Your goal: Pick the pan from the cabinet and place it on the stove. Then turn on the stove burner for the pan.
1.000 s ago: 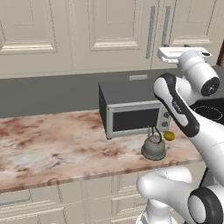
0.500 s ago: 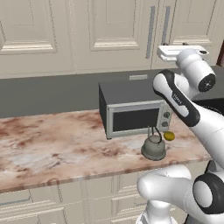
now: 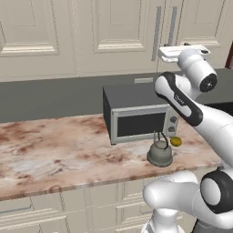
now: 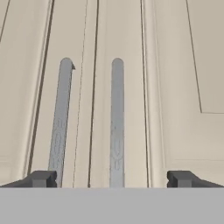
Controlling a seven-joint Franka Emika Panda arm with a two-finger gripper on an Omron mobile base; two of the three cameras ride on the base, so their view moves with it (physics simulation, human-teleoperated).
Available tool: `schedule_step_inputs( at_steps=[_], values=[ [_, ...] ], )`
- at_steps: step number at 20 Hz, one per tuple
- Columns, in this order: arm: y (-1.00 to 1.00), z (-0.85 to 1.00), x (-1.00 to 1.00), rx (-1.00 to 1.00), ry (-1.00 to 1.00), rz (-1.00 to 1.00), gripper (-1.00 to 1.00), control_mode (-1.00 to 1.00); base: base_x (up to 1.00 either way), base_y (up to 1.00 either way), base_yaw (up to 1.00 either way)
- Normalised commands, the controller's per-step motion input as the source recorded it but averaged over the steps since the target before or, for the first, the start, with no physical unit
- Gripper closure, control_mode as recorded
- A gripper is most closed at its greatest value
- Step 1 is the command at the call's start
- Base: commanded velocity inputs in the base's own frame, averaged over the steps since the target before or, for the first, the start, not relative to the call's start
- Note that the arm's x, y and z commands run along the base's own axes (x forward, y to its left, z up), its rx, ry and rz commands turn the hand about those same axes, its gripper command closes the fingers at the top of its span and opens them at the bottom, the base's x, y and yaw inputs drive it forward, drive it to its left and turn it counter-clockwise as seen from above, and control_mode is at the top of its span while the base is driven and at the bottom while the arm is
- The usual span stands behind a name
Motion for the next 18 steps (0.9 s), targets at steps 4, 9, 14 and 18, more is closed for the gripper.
schedule_step_inputs(
  at_steps=[4,9,14,18],
  values=[
    [0.19,0.00,0.43,-0.03,0.05,-0.01,-1.00,-1.00,0.00,0.00,0.00],
    [0.01,0.00,0.38,0.00,0.04,0.00,-1.00,-1.00,0.00,0.00,0.00],
    [-0.14,0.00,0.25,0.00,0.00,0.00,-1.00,-1.00,0.00,0.00,0.00],
    [-0.20,0.00,0.21,0.00,0.00,0.01,-1.00,-1.00,0.00,0.00,0.00]
  ],
)
